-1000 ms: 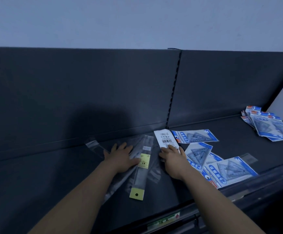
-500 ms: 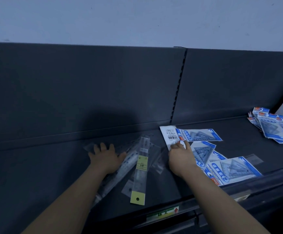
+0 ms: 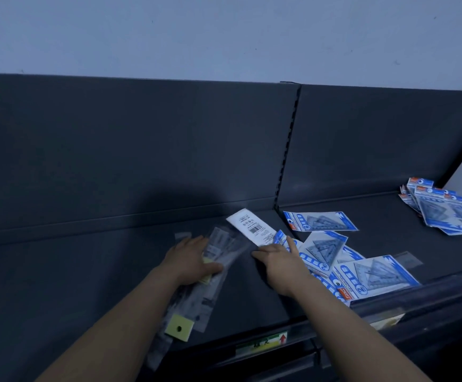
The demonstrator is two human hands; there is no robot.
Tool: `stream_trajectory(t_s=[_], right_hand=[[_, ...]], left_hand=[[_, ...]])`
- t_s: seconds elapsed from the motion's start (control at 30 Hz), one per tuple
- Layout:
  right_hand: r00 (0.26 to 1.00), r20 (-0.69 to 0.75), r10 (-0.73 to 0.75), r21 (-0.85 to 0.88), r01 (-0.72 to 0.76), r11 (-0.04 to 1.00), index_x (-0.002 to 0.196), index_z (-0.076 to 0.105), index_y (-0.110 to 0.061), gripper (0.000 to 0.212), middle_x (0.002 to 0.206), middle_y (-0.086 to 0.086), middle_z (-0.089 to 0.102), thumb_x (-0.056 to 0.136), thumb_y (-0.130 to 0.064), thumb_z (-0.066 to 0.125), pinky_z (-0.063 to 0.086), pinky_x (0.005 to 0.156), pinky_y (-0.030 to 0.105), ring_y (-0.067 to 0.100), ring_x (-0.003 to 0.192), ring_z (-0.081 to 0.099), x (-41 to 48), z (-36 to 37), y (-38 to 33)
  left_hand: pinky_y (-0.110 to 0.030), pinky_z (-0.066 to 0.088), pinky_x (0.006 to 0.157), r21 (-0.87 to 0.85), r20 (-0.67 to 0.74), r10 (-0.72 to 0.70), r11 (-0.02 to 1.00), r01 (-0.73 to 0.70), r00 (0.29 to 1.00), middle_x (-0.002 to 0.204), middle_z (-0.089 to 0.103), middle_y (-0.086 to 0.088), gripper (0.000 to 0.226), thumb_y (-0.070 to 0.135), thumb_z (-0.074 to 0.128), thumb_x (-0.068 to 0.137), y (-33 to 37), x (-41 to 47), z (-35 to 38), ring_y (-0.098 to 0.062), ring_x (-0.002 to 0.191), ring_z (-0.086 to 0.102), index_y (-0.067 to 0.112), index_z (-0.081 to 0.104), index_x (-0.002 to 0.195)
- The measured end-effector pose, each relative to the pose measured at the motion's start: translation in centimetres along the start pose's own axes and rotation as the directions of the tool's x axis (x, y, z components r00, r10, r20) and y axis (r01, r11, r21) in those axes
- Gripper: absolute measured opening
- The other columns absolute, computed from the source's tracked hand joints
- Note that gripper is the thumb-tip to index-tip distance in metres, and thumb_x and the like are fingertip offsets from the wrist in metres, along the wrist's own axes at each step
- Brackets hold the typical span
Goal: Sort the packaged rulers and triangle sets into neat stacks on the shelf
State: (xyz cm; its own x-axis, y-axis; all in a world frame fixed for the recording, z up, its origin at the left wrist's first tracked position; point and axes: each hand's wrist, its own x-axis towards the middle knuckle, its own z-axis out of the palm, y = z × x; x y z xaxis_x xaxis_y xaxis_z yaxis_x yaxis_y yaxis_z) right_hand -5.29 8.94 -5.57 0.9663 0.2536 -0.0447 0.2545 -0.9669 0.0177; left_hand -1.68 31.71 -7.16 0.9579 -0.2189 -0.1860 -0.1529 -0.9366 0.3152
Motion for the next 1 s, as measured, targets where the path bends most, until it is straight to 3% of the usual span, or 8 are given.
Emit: stream_trajectory(t_s=[0.23,0.33,0.4,0.5,0.6,0.77,0.87,1.0], right_hand=[[0.990,0.019,0.139,-0.065,-0.138,0.988,0.138,0.041,-0.019,0.052,0.143,0.002,0.042,0.087,-0.010,0.043,0.006,0.117,0.051,0.026,0.136,0.031,1.5,0.0,0.7],[0.999,-0.041,0.035,0.179,-0.027,0.984,0.119,0.058,-0.014,0.037,0.129,0.006,0.054,0.084,-0.012,0.046,0.034,0.106,0.036,0.029,0.123,0.047,2.7,0.6,-1.2],[0.999,-0.029,0.016,0.371,-0.004,0.929,0.105,0.062,-0.010,0.024,0.117,0.007,0.060,0.086,-0.017,0.048,0.044,0.094,0.035,0.030,0.115,0.054,3.3,0.5,-3.3],[0.996,0.014,-0.083,0.452,0.068,0.890,0.128,0.056,-0.006,0.035,0.136,0.009,0.052,0.095,-0.015,0.047,0.030,0.103,0.026,0.026,0.128,0.045,3.6,0.0,-6.1],[0.985,-0.024,-0.173,0.506,0.161,0.847,0.128,0.057,-0.007,0.036,0.135,0.009,0.054,0.094,-0.006,0.044,0.028,0.098,0.019,0.024,0.126,0.045,4.0,0.1,-7.6],[0.990,-0.084,-0.110,0.501,0.138,0.854,0.121,0.059,-0.011,0.034,0.126,0.009,0.056,0.088,-0.016,0.058,0.038,0.096,0.027,0.028,0.119,0.051,6.4,0.0,-7.2],[0.987,0.051,-0.150,0.366,0.122,0.923,0.147,0.033,-0.015,0.065,0.156,0.009,0.026,0.090,-0.030,0.060,0.021,0.116,0.033,0.026,0.144,0.022,8.2,-1.2,-7.0],[0.948,0.245,-0.203,0.248,0.141,0.958,0.152,0.017,-0.025,0.080,0.161,0.003,0.006,0.088,-0.042,0.062,0.009,0.120,0.043,0.024,0.149,0.000,10.1,-1.9,-7.4]], left_hand=[[-0.040,0.034,0.109,-0.107,-0.037,-0.084,0.991,0.079,0.996,0.150,0.038,-0.002,0.074,0.062,0.054,0.081,-2.3,-1.4,-1.3,-0.026,0.137,0.034,0.021,0.040,0.141],[-0.043,0.029,0.112,-0.122,-0.156,-0.257,0.963,0.240,0.954,0.158,0.018,-0.009,0.086,0.058,0.060,0.081,-3.0,-2.4,-1.9,-0.029,0.143,0.021,0.015,0.028,0.148],[-0.043,0.030,0.108,-0.119,-0.118,-0.388,0.919,0.375,0.914,0.154,0.023,-0.011,0.097,0.066,0.064,0.073,-3.1,-3.3,-2.2,-0.032,0.140,0.026,0.016,0.028,0.148],[-0.038,0.039,0.102,-0.148,-0.055,-0.413,0.904,0.401,0.909,0.141,0.044,-0.013,0.087,0.063,0.070,0.069,-3.2,-3.5,-1.8,-0.032,0.127,0.042,0.014,0.045,0.137],[-0.032,0.047,0.092,-0.237,-0.079,-0.338,0.920,0.312,0.938,0.123,0.060,-0.009,0.057,0.039,0.079,0.071,-2.6,-3.1,-2.0,-0.026,0.111,0.057,0.010,0.059,0.116],[-0.027,0.048,0.091,-0.191,0.001,-0.362,0.915,0.356,0.932,0.133,0.052,-0.010,0.068,0.027,0.078,0.074,-2.5,-3.3,-3.5,-0.024,0.119,0.053,0.006,0.046,0.131],[-0.031,0.044,0.098,-0.146,0.050,-0.387,0.909,0.390,0.921,0.138,0.042,-0.012,0.079,0.039,0.078,0.073,-2.9,-3.9,-4.1,-0.026,0.125,0.045,0.007,0.040,0.134],[-0.039,0.031,0.112,-0.070,0.089,-0.415,0.904,0.421,0.906,0.145,0.023,-0.006,0.111,0.062,0.080,0.059,-2.2,-4.9,-2.9,-0.027,0.136,0.023,0.016,0.027,0.145]])
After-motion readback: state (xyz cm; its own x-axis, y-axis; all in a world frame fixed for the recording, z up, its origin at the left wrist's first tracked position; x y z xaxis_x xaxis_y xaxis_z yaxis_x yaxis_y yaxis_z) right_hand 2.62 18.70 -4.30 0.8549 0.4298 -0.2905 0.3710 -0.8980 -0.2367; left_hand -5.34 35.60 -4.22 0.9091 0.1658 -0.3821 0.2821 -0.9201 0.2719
